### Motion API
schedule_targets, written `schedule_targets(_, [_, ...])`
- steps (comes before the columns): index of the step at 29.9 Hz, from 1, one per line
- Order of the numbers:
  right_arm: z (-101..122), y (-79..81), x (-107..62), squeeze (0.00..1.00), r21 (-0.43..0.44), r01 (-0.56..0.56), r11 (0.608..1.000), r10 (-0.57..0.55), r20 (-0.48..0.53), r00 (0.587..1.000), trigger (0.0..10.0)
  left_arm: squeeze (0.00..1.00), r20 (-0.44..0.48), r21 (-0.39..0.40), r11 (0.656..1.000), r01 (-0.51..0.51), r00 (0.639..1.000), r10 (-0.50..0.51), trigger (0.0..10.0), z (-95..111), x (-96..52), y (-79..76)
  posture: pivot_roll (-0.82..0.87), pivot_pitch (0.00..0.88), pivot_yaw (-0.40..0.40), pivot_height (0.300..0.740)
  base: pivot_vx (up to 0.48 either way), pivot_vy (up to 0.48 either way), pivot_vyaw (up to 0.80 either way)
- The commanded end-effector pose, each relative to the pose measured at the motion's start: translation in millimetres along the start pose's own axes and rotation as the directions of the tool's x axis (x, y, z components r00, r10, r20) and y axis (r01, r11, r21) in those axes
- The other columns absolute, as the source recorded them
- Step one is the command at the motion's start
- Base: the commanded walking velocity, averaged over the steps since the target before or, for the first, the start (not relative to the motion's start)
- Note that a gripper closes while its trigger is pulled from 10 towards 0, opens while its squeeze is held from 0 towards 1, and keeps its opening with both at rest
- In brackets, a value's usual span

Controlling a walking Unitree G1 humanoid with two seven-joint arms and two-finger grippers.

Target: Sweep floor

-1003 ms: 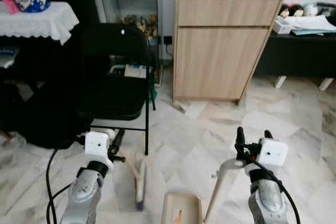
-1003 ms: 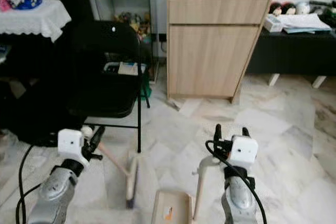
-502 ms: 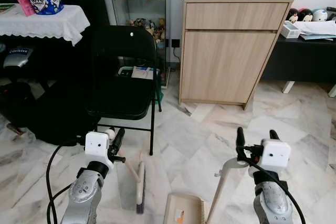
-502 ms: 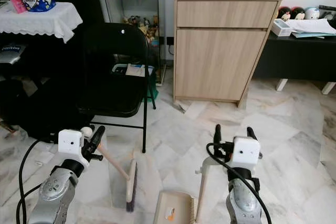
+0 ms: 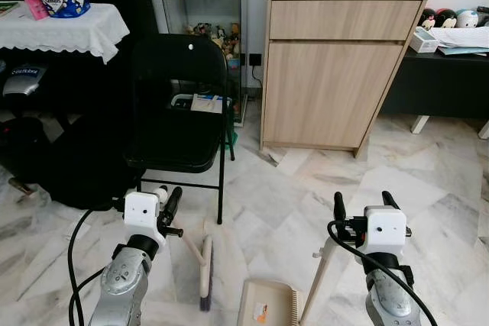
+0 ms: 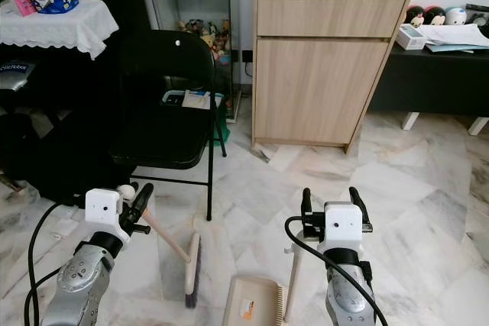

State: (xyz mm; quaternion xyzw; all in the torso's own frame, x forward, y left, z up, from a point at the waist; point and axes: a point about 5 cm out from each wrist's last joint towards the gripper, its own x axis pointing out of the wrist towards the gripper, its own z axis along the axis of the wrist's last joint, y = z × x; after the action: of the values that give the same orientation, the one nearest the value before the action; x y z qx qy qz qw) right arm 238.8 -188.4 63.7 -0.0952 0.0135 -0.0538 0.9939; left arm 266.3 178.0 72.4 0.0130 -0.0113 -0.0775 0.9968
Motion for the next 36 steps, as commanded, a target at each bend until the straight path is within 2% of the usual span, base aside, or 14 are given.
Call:
schedule_targets(1, [-5,2.8,-2.8,0.00,-0.007,-0.010,1.000,0.010,-0.034,0.999,10.0,0.00,0.041,0.014,1.000,-0.009,0.999,0.008,10.0,6,0.8,3.1,-0.06,0.000,0.015,0.740,0.000,0.000,0.00])
schedule_targets(4, [-9,3.5,-6.7,0.00,-0.037,-0.015,0.999,0.013,-0.035,0.999,10.0,0.00,0.039,0.015,1.000,-0.012,0.999,0.011,10.0,6,-0.2,3.1,-0.06,0.000,0.013,0.740,0.000,0.000,0.00])
schedule_targets(5, [-8,3.4,-7.9,0.00,-0.007,0.005,1.000,-0.005,-0.011,1.000,10.0,0.00,0.040,0.015,1.000,-0.013,0.999,0.013,10.0,6,-0.2,3.3,-0.06,0.000,0.013,0.740,0.000,0.000,0.00])
schedule_targets(9, [-7,5.3,-14.0,0.00,0.004,0.009,1.000,-0.009,0.033,0.999,10.0,0.00,0.042,0.017,1.000,-0.016,0.999,0.015,10.0,6,0.4,4.3,-0.06,0.000,0.014,0.740,0.000,0.000,0.00])
schedule_targets(13, [2,-5.9,-24.3,0.00,0.022,0.082,0.996,-0.083,0.081,0.993,10.0,0.00,0.044,0.021,1.000,-0.019,0.999,0.018,10.0,7,0.8,6.3,-0.06,0.000,0.019,0.740,0.000,0.000,0.00])
schedule_targets(17, [9,-15.8,-34.6,0.00,-0.005,0.080,0.997,-0.079,0.106,0.991,10.0,0.00,0.045,0.022,1.000,-0.016,0.999,0.015,10.0,7,1.9,6.5,-0.08,0.000,0.026,0.740,0.000,0.000,0.00])
schedule_targets(22, [16,-14.0,-35.9,0.00,-0.005,0.036,0.999,-0.035,0.128,0.991,10.0,0.00,0.046,0.019,1.000,-0.011,0.999,0.010,10.0,8,3.7,4.7,-0.09,0.000,0.028,0.740,0.000,0.000,0.00])
schedule_targets(25, [6,-9.2,-38.5,0.00,-0.021,0.005,1.000,-0.003,0.086,0.996,10.0,0.00,0.044,0.016,1.000,-0.006,0.999,0.005,10.0,7,3.8,2.4,-0.09,0.000,0.028,0.740,0.000,0.000,0.00])
schedule_targets(27, [-9,-6.6,-43.2,0.00,-0.013,0.001,1.000,-0.001,0.017,1.000,10.0,0.00,0.043,0.015,1.000,-0.006,0.999,0.005,10.0,6,3.2,2.1,-0.09,0.000,0.024,0.740,0.000,0.000,0.00])
schedule_targets(32, [-21,-8.2,-45.3,0.00,-0.025,0.013,1.000,-0.014,-0.039,0.999,10.0,0.00,0.043,0.017,1.000,-0.013,0.999,0.012,10.0,6,2.6,4.2,-0.09,0.000,0.023,0.740,0.000,0.000,0.00])
schedule_targets(33, [-23,-7.8,-45.0,0.00,0.004,0.020,1.000,-0.020,-0.049,0.999,10.0,0.00,0.044,0.017,1.000,-0.015,0.999,0.014,10.0,6,2.6,4.3,-0.08,0.000,0.023,0.740,0.000,0.000,0.00])
schedule_targets(36, [-25,-6.5,-44.0,0.00,0.018,0.009,1.000,-0.008,-0.053,0.999,10.0,0.00,0.044,0.017,1.000,-0.017,0.999,0.016,10.0,6,2.5,4.0,-0.08,0.000,0.021,0.740,0.000,0.000,0.00])
